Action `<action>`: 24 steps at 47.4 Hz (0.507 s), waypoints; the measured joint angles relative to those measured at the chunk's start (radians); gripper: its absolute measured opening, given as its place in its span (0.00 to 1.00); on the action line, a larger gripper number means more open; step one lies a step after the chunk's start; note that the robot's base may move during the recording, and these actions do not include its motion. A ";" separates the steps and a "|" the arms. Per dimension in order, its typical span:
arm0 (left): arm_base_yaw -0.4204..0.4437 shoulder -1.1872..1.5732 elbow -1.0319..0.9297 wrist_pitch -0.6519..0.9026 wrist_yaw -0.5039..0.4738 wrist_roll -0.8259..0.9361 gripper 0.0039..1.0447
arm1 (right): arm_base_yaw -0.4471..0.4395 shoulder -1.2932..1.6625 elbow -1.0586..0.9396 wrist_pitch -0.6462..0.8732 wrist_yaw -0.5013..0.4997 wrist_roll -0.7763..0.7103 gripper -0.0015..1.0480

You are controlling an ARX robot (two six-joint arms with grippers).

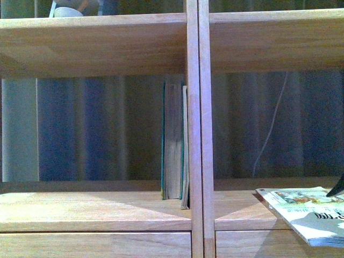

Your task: Organize books on shelf

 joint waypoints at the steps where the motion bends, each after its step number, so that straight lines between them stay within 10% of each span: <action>1: 0.000 0.000 0.000 0.000 0.000 0.000 0.93 | 0.005 0.007 0.007 0.000 0.006 0.000 0.93; 11: 0.000 0.000 0.000 0.000 0.000 0.000 0.93 | 0.027 0.032 0.021 -0.014 0.051 -0.003 0.91; 24: 0.000 0.000 0.000 0.000 0.000 0.000 0.93 | 0.024 0.032 0.018 0.010 0.062 -0.009 0.46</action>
